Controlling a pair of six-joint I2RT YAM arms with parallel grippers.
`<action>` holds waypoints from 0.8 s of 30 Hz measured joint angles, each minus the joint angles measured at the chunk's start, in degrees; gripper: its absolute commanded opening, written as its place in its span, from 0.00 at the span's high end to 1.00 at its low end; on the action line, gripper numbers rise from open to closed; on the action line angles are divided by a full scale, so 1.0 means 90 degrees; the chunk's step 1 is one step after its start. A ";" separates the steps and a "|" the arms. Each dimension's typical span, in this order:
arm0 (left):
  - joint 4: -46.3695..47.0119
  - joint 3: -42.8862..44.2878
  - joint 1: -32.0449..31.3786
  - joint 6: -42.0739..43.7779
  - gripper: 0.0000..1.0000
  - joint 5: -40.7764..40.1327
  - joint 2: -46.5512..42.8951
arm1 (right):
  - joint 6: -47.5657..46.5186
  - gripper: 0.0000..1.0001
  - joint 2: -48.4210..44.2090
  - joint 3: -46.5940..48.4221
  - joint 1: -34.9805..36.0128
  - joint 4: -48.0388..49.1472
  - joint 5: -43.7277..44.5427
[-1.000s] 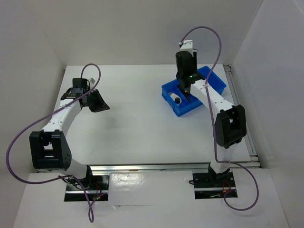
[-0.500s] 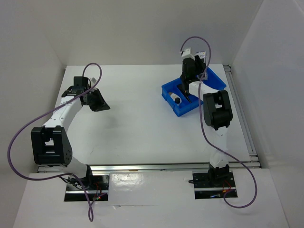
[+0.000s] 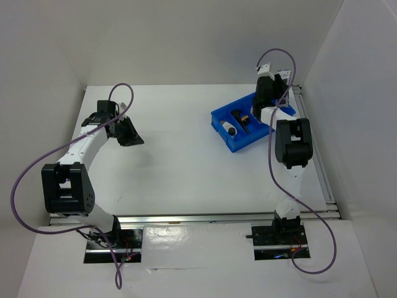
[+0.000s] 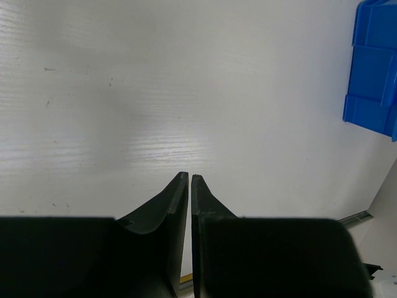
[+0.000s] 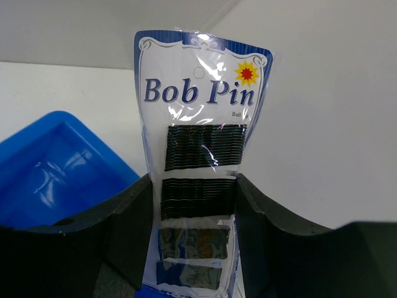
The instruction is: Organize the makeup
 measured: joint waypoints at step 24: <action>0.0005 0.0000 -0.0168 -0.0010 0.79 -0.0070 0.0046 | 0.1559 0.10 -0.0131 -0.0109 -0.0255 -0.1809 -0.1005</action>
